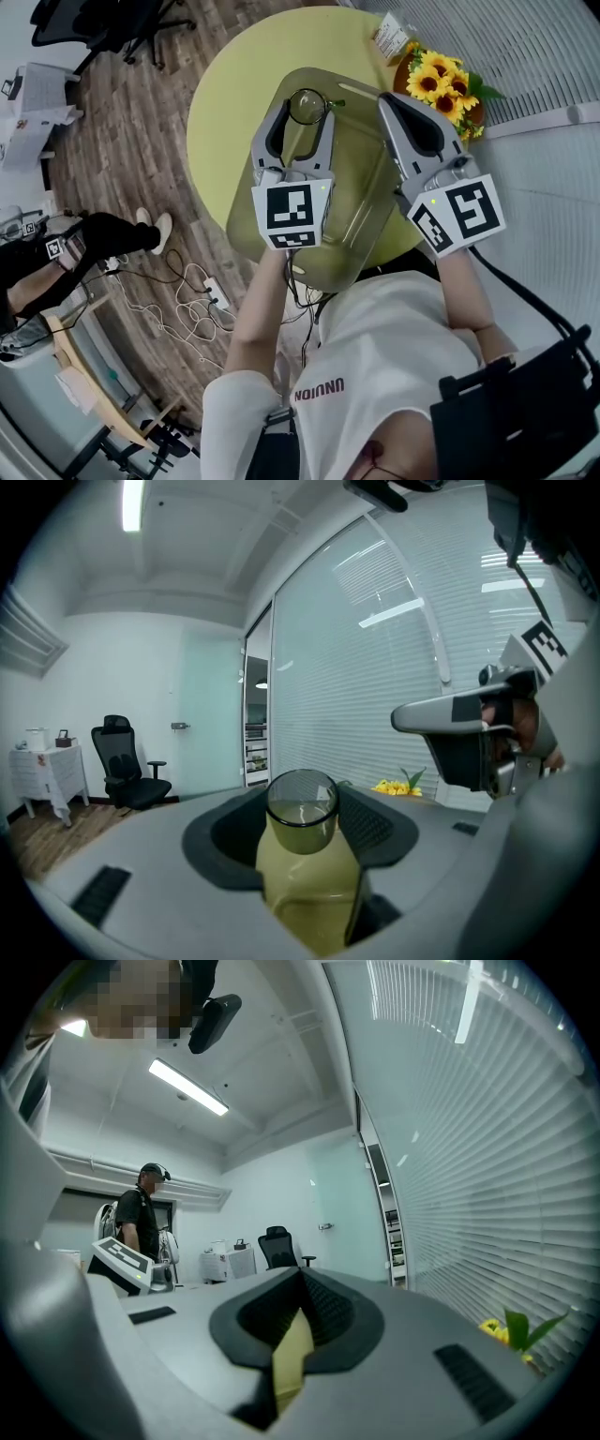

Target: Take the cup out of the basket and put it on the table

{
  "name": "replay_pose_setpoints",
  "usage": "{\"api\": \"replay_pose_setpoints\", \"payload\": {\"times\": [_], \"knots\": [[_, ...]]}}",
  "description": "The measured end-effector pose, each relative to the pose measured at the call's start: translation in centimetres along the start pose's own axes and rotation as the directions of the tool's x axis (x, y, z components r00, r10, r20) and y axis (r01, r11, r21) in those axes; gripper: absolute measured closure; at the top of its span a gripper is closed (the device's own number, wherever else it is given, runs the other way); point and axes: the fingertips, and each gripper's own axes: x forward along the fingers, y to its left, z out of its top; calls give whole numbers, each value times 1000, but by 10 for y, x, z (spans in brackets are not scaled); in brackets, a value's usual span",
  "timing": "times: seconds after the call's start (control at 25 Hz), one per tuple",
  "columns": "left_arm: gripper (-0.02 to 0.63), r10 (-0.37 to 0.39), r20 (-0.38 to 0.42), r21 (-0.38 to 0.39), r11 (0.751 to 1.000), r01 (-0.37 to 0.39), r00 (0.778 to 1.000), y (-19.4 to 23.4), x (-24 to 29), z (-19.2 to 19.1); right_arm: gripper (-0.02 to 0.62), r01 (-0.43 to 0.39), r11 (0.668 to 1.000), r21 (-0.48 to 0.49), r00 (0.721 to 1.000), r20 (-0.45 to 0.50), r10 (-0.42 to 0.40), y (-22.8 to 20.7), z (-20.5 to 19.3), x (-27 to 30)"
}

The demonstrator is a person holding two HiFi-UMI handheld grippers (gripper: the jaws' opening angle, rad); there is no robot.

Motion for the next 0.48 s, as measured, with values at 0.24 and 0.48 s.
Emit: {"api": "replay_pose_setpoints", "payload": {"times": [0.24, 0.48], "knots": [[356, -4, 13, -4, 1000, 4, 1000, 0, -3, 5, 575, 8, 1000, 1, 1000, 7, -8, 0, 2, -1], [356, -4, 19, -3, 1000, 4, 1000, 2, -3, 8, 575, 8, 1000, -7, 1000, -1, -8, 0, 1, 2]]}}
